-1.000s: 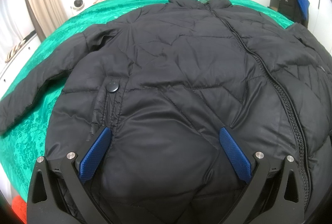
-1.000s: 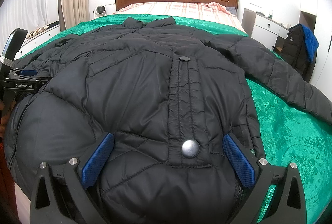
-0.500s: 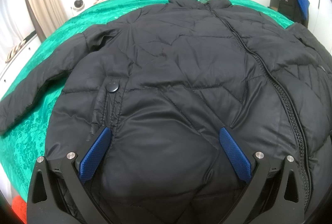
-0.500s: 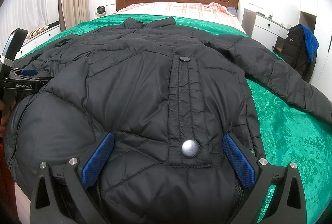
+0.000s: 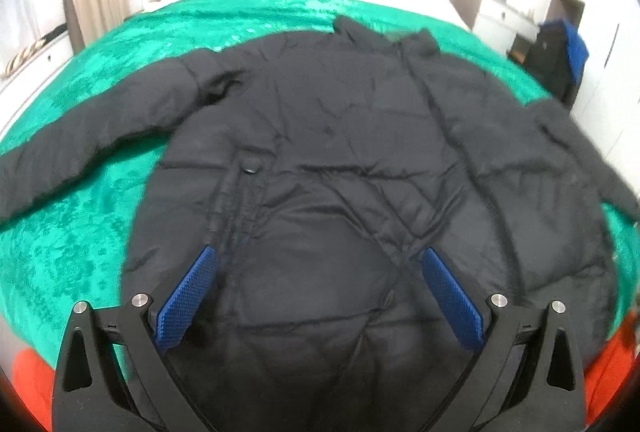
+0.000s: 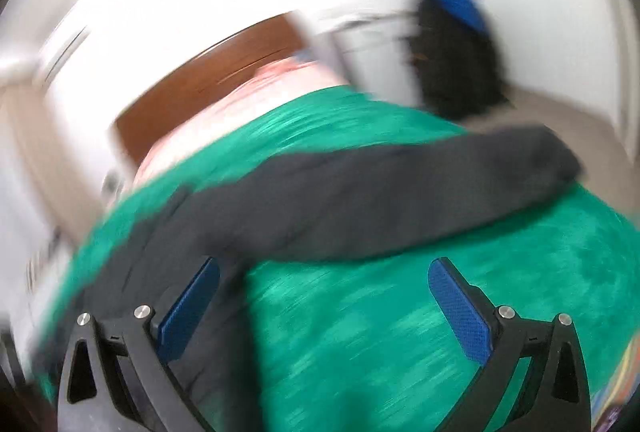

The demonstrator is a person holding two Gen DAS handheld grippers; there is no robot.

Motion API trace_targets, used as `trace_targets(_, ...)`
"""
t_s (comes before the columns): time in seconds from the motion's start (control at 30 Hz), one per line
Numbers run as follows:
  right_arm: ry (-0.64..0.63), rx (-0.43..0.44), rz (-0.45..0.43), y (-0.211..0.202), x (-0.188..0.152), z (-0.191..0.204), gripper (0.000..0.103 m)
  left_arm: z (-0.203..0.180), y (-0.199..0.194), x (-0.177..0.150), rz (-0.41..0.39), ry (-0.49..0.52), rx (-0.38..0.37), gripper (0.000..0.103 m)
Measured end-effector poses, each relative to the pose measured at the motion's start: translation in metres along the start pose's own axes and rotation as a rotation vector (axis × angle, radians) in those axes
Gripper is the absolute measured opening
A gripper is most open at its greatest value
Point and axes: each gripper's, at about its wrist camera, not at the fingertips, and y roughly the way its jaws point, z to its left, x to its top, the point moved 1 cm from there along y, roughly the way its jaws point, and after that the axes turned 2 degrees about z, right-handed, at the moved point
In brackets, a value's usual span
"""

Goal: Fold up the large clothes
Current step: 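Grasp the other jacket sleeve with the right tool, then lay the sleeve flat on the bedspread and open the right tool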

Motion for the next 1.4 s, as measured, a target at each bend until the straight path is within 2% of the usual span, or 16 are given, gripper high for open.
trace_targets(0.1,0.289,-0.058,0.041,0.023,0.024,-0.075,0.102,0.013,-0.017,0.002,-0.047,-0.04,0.006,0.103)
trace_targets(0.23,0.496,-0.048,0.019,0.051,0.045,-0.127,0.096,0.028,-0.03,0.0,-0.119,-0.098,0.037,0.103)
trace_targets(0.3,0.519,-0.071,0.013,0.063,0.056,-0.136,0.067,0.033,-0.027,0.0,-0.114,-0.114,0.049,0.103)
trace_targets(0.33,0.505,-0.123,0.027,0.07,0.065,-0.138,0.034,0.036,-0.022,0.001,-0.097,-0.125,0.052,0.103)
trace_targets(0.37,0.465,-0.187,0.031,0.07,0.072,-0.134,0.019,0.038,-0.021,0.001,-0.092,-0.131,0.052,0.103)
trace_targets(0.43,0.335,-0.25,-0.008,0.061,0.091,-0.108,0.016,0.04,-0.022,-0.001,-0.104,-0.142,0.055,0.103)
trace_targets(0.53,0.028,-0.192,-0.087,0.036,0.131,-0.012,0.015,0.049,-0.026,-0.004,-0.143,-0.16,0.062,0.103)
trace_targets(0.67,-0.305,0.026,-0.17,-0.004,0.155,0.156,0.015,0.056,-0.019,-0.006,-0.142,-0.19,0.044,0.103)
trace_targets(0.73,-0.462,0.165,-0.157,-0.009,0.144,0.251,0.015,0.057,-0.019,-0.008,-0.139,-0.194,0.035,0.103)
trace_targets(0.87,-0.575,0.344,-0.07,0.019,0.093,0.368,0.018,0.063,-0.023,-0.015,-0.163,-0.176,0.059,0.102)
trace_targets(0.9,-0.592,0.389,-0.023,0.036,0.07,0.395,0.023,0.066,-0.022,-0.017,-0.166,-0.176,0.068,0.103)
trace_targets(0.97,-0.601,0.46,0.116,0.071,0.02,0.433,0.07,0.071,-0.021,-0.021,-0.159,-0.185,0.081,0.103)
trace_targets(1.07,-0.565,0.521,0.336,0.108,-0.048,0.449,0.072,0.079,-0.019,-0.026,-0.148,-0.202,0.095,0.103)
trace_targets(1.17,-0.598,0.541,0.435,0.11,-0.092,0.433,0.072,0.085,-0.017,-0.027,-0.148,-0.222,0.095,0.103)
trace_targets(1.27,-0.676,0.522,0.432,0.091,-0.117,0.408,0.072,0.083,-0.015,-0.027,-0.143,-0.229,0.08,0.103)
trace_targets(1.4,-0.739,0.41,0.338,0.053,-0.108,0.341,0.073,0.071,-0.018,-0.025,-0.161,-0.187,0.058,0.103)
